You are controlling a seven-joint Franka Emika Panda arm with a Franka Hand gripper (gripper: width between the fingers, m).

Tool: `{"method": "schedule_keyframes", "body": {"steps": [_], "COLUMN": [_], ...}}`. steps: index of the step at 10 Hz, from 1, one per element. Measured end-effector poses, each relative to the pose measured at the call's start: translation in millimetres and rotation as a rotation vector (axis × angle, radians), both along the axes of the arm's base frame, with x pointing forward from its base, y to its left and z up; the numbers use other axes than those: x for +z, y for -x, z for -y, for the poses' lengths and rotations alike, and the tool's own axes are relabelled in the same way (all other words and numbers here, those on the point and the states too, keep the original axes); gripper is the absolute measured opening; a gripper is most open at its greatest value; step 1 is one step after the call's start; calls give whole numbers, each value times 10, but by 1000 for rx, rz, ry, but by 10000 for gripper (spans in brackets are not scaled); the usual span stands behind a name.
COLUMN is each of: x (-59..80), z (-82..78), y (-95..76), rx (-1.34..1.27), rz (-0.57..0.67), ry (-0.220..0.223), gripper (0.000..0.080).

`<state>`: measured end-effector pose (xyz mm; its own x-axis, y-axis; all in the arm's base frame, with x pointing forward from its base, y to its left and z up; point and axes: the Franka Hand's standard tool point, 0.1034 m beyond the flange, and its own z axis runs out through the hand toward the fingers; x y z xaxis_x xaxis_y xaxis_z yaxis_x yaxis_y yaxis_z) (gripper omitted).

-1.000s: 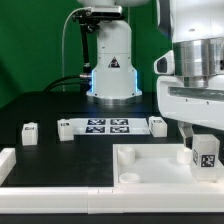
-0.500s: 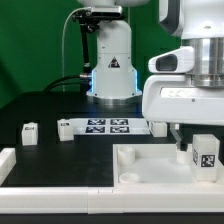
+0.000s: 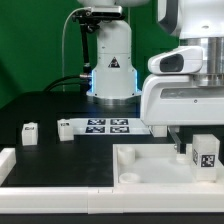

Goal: Assemble one leg

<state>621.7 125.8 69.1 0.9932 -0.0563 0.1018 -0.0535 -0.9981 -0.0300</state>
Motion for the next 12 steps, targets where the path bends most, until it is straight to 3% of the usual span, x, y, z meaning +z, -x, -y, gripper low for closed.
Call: {"method": "schedule_keyframes", "body": {"steps": [1, 2, 3, 4, 5, 12], "x": [0, 0, 0, 0, 0, -13], "z": [0, 0, 3, 9, 13, 14], "y": [0, 0, 0, -2, -8, 16], "rx": [0, 0, -10, -51, -114, -1195], "rz": [0, 0, 0, -1, 4, 8], "ry": [0, 0, -1, -5, -18, -181], "gripper": [486, 486, 350, 291, 291, 291]}}
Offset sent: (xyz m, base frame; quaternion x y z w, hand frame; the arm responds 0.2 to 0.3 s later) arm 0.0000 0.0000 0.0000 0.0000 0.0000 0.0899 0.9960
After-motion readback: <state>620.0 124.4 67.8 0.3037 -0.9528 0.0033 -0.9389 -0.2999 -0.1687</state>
